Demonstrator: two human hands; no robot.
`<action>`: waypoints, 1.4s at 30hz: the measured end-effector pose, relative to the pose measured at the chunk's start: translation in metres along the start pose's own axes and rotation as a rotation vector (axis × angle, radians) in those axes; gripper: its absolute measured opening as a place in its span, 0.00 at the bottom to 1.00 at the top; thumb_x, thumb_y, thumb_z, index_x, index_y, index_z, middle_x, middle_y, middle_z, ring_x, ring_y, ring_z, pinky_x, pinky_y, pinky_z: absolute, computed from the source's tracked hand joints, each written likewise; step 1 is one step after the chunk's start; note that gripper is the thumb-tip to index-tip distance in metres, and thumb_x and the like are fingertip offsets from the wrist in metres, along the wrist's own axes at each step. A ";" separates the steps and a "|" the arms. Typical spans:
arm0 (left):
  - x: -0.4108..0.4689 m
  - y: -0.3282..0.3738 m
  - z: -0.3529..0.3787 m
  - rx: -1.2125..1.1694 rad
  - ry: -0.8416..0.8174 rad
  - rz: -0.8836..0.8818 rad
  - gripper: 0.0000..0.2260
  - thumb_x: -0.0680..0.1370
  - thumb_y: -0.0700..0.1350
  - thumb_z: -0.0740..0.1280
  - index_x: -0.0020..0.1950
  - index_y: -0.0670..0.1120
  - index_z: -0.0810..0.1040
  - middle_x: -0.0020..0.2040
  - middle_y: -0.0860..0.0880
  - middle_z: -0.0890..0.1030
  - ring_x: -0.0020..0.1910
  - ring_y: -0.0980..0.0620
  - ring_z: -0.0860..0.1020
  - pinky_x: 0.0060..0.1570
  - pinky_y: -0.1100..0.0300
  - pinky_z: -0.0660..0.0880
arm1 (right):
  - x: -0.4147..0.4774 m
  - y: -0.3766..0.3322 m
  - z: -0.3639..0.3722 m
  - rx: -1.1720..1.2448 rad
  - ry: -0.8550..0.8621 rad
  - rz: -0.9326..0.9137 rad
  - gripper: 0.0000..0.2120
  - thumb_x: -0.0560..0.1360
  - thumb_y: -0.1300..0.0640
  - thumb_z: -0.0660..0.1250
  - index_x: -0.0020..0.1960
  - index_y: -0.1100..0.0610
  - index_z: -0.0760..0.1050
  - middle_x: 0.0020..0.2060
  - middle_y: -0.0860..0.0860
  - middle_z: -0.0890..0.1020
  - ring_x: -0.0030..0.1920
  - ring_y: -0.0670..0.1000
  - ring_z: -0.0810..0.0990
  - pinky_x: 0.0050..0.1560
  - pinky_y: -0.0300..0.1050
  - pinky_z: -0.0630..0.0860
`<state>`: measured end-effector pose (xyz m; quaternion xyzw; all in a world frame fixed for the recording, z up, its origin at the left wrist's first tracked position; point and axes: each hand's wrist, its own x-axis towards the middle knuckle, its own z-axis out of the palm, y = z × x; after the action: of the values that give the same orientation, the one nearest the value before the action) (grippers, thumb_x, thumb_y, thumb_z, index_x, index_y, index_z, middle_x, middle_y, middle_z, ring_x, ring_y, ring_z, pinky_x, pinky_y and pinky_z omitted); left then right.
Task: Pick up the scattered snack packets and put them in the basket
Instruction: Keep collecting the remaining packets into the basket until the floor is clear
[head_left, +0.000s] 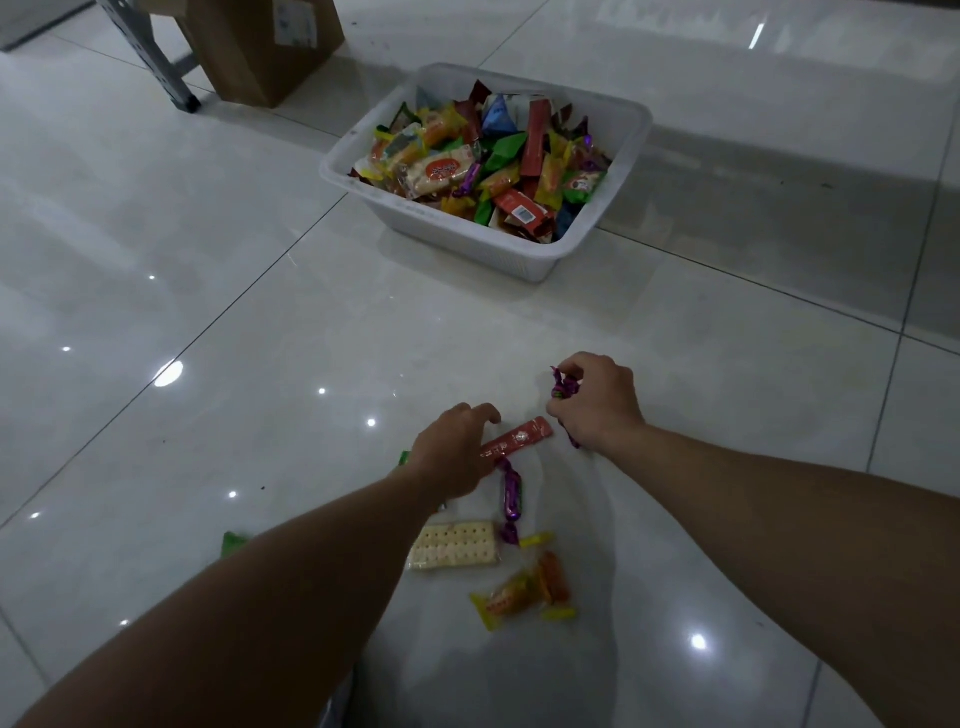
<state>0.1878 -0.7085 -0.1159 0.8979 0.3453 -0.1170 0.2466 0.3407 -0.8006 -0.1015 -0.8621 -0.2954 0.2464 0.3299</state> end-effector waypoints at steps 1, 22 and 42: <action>0.001 0.001 0.002 -0.030 -0.006 0.001 0.22 0.73 0.48 0.72 0.65 0.49 0.71 0.54 0.46 0.79 0.52 0.47 0.77 0.50 0.54 0.76 | 0.000 0.000 0.000 0.006 0.000 -0.001 0.15 0.66 0.64 0.73 0.52 0.59 0.79 0.44 0.51 0.77 0.43 0.49 0.75 0.46 0.39 0.71; 0.021 0.017 -0.081 -0.632 0.276 -0.177 0.25 0.74 0.36 0.71 0.67 0.54 0.72 0.51 0.46 0.80 0.46 0.47 0.80 0.34 0.53 0.81 | 0.027 -0.079 -0.031 0.187 0.186 -0.069 0.20 0.68 0.62 0.75 0.59 0.58 0.79 0.51 0.52 0.81 0.47 0.50 0.80 0.48 0.39 0.76; 0.116 0.043 -0.189 -0.788 0.398 0.002 0.23 0.73 0.35 0.71 0.65 0.48 0.72 0.40 0.54 0.77 0.38 0.59 0.76 0.38 0.60 0.77 | 0.107 -0.143 -0.077 0.292 0.361 0.028 0.18 0.67 0.61 0.76 0.57 0.57 0.80 0.51 0.50 0.81 0.47 0.46 0.77 0.49 0.34 0.71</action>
<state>0.3091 -0.5717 0.0164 0.7406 0.4034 0.1993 0.4991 0.4142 -0.6746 0.0267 -0.8393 -0.1811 0.1329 0.4951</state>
